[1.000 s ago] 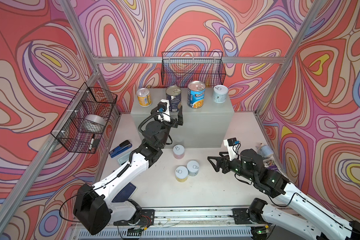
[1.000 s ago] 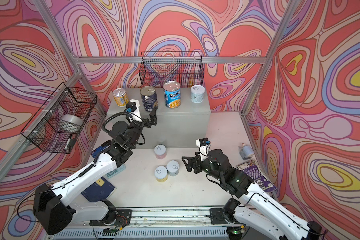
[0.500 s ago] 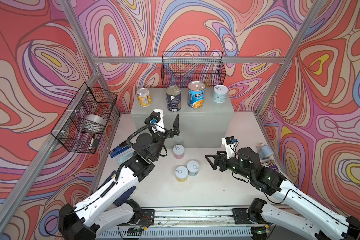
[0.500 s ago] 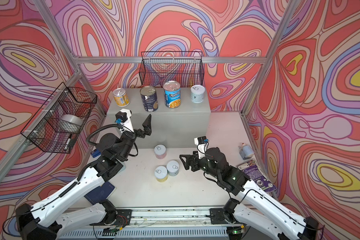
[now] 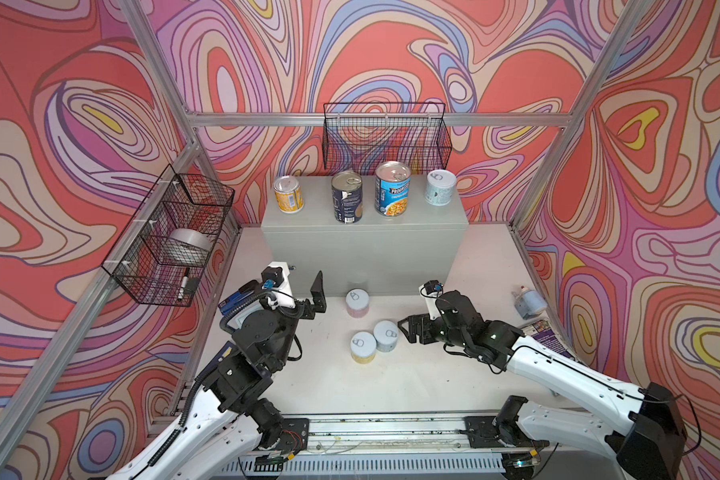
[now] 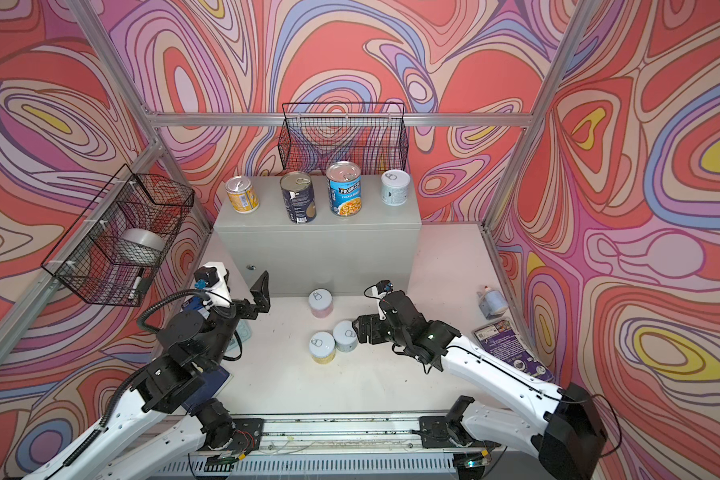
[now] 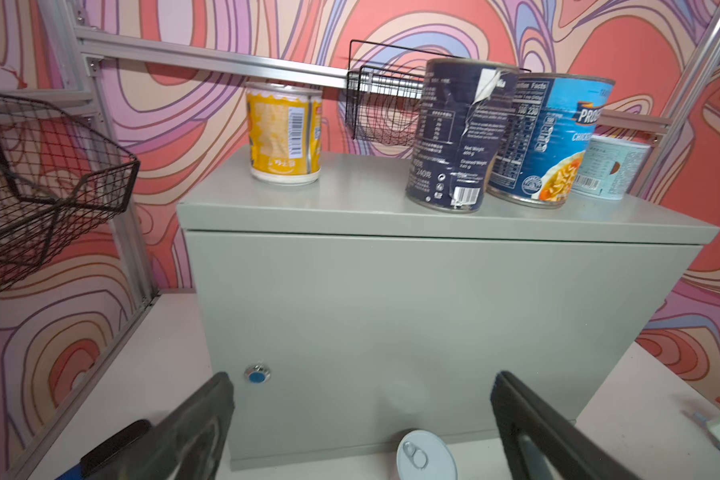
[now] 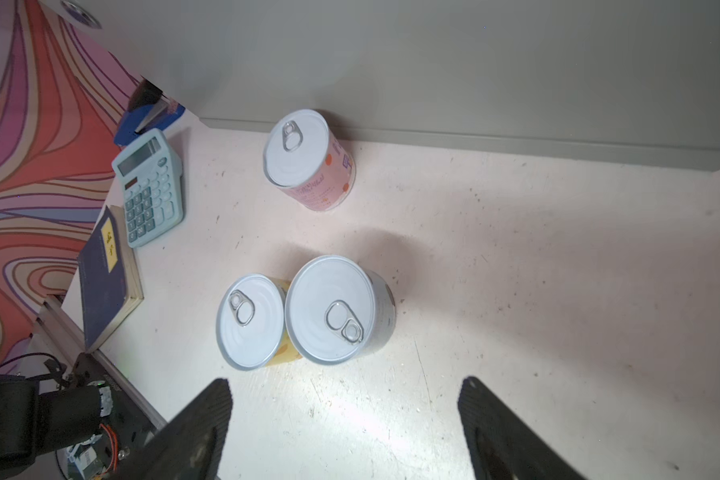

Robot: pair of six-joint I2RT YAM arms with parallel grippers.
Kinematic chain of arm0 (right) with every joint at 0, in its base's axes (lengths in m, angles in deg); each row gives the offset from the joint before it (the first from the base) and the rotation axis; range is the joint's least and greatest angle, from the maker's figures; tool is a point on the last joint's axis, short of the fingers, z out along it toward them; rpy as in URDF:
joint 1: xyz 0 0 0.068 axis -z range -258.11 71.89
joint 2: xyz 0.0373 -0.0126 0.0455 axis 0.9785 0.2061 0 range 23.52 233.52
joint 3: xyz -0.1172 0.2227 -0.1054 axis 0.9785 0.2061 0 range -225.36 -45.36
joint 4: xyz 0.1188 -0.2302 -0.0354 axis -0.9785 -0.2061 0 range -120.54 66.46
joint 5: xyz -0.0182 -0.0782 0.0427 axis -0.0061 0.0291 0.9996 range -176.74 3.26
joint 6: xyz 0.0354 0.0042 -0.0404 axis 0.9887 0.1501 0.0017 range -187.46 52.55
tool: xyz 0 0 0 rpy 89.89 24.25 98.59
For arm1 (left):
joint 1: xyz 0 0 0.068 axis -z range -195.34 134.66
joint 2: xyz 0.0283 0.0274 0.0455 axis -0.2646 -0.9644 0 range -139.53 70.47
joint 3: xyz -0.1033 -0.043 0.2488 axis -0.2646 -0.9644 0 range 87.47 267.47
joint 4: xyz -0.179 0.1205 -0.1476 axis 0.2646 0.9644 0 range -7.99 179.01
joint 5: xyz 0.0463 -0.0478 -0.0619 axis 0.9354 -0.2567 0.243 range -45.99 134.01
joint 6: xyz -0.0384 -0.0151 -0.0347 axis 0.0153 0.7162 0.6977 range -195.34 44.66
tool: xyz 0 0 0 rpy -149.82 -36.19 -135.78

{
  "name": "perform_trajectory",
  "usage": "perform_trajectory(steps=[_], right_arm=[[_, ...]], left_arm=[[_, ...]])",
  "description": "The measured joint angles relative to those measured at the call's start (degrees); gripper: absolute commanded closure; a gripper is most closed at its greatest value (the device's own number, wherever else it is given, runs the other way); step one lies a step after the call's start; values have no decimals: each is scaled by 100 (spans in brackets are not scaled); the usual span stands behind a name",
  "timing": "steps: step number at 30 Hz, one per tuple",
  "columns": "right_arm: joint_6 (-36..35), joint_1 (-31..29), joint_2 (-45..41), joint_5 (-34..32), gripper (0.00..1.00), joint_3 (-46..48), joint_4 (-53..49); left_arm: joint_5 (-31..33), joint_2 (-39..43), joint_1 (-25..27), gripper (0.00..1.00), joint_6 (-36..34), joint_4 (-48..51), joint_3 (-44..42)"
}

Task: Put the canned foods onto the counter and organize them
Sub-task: 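Draw the left gripper back from the cabinet while right moves toward the white-lidded cans, then lower the right gripper over the pale-blue white-lidded can and close on it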

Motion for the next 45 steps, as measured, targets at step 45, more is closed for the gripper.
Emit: perform_trajectory(steps=[45], right_arm=[[470,-850,2621,-321,32,-675,481]], left_arm=[[-566,-708,0,0,894,2356,1381]])
